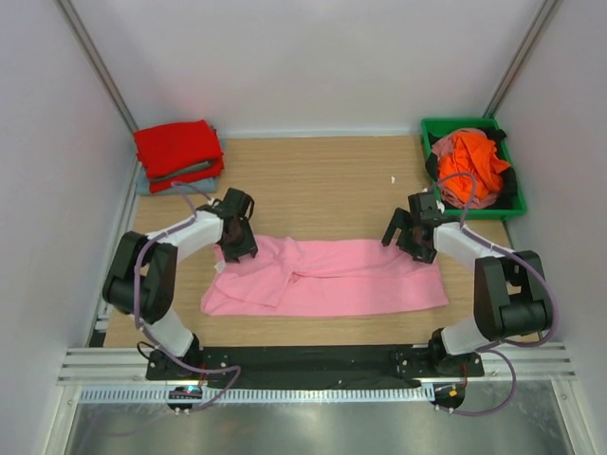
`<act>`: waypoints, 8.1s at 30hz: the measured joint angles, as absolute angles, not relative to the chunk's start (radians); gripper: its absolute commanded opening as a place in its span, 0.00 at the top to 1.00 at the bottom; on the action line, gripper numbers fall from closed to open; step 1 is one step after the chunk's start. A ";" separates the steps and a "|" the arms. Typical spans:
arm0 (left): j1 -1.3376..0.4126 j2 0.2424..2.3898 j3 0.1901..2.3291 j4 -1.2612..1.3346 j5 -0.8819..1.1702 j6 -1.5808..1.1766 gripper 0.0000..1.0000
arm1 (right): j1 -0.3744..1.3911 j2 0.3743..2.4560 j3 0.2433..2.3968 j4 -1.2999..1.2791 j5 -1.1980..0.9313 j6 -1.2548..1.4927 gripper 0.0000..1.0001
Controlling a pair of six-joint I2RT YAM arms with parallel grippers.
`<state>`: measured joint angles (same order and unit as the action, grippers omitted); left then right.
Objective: Fold and stack the t-shirts
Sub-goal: Fold the tshirt
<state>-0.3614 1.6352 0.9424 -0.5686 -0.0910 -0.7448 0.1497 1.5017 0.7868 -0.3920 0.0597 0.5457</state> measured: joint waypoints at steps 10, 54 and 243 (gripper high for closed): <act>-0.358 2.077 1.532 -0.635 -0.106 -0.719 0.53 | 0.280 1.355 0.582 -0.106 -0.028 0.747 0.00; -0.365 0.911 1.127 -0.962 0.043 -0.493 0.00 | 0.754 1.480 0.847 -0.423 0.048 0.694 0.35; -0.938 0.860 0.299 -0.387 -0.007 -1.224 1.00 | 1.122 0.880 0.282 -0.295 0.224 1.289 0.99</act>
<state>-0.9379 0.8604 0.2993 -0.3870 -0.0071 -1.2236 1.1217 0.8803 0.2825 -0.2955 0.2241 1.2892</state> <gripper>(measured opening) 0.009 0.075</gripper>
